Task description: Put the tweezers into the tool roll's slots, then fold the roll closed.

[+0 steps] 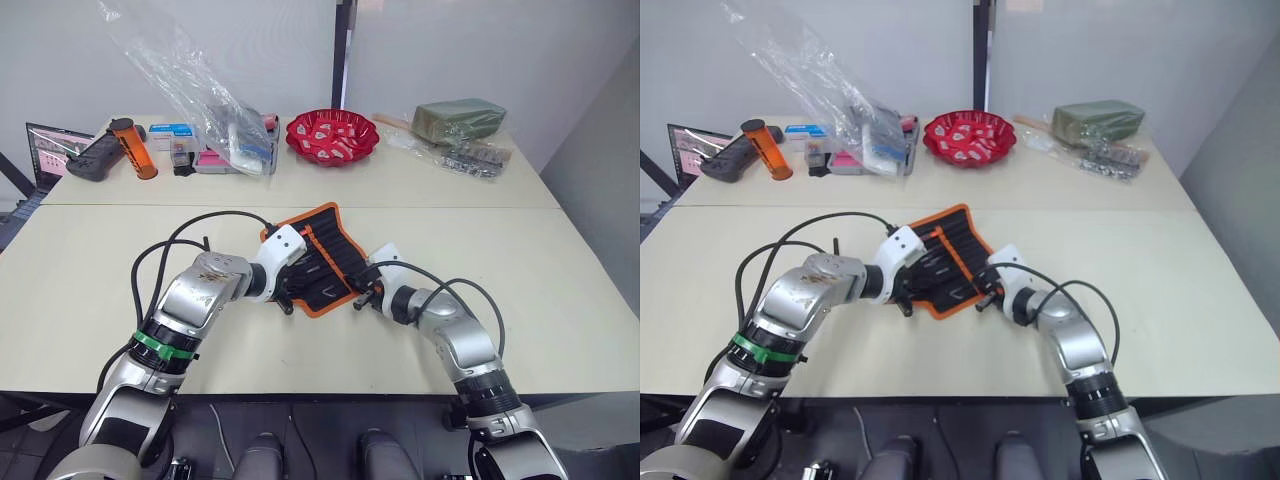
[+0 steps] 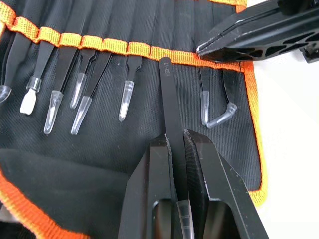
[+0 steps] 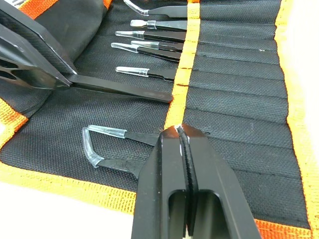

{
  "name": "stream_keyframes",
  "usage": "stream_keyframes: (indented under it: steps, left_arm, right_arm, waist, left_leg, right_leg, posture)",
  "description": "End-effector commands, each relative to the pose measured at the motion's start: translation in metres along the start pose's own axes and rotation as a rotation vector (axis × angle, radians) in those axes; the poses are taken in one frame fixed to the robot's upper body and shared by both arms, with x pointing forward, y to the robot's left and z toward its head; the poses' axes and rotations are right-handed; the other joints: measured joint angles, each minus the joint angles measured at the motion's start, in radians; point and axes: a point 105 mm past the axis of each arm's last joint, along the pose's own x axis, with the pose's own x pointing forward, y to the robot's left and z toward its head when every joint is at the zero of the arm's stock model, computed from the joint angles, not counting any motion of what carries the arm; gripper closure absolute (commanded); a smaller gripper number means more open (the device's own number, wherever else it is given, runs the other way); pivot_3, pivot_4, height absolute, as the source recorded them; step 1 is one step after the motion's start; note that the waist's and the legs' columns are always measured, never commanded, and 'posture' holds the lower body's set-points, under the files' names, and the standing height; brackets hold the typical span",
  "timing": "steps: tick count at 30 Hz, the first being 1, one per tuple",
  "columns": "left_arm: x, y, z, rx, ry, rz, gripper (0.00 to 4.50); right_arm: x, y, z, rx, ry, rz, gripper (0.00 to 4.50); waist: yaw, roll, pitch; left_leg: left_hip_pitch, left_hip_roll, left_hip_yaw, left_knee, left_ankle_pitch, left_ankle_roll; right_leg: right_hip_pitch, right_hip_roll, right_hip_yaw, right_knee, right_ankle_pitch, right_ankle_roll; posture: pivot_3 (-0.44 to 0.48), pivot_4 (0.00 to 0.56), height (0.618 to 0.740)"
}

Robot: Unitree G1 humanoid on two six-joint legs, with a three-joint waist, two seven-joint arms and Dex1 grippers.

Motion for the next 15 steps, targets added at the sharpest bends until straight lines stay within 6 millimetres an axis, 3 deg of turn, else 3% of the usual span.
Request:
stream_keyframes:
  steps: [1,8,15]
  left_arm:
    - [-0.004,0.004,0.006,0.022,-0.016,0.031,4.48]
    - [-0.004,0.009,0.006,0.03,-0.009,0.046,4.48]
    - [0.012,0.007,0.018,0.058,-0.035,0.035,4.48]
  right_arm:
    - [-0.002,0.001,-0.048,0.07,0.174,-0.003,4.5]
    - [-0.001,0.001,-0.048,0.069,0.174,-0.001,4.5]
    - [0.001,0.005,-0.049,0.073,0.179,0.013,4.5]
  waist:
    - [0.0,0.0,0.0]
    - [-0.001,0.0,0.0]
    - [0.0,0.0,0.0]
  left_leg:
    - [0.0,0.0,0.0,0.0,0.0,0.0]
    - [0.0,0.0,0.0,0.0,0.0,0.0]
    - [0.001,0.0,0.0,0.001,0.0,0.0]
  right_leg:
    - [0.0,0.0,0.0,0.0,0.0,0.0]
    - [0.0,0.0,0.0,0.0,0.0,0.0]
    - [0.001,0.0,0.0,0.0,0.0,0.0]
  posture:
    - [0.0,0.15,0.74]
    - [0.0,0.15,0.74]
    - [0.0,0.15,0.74]
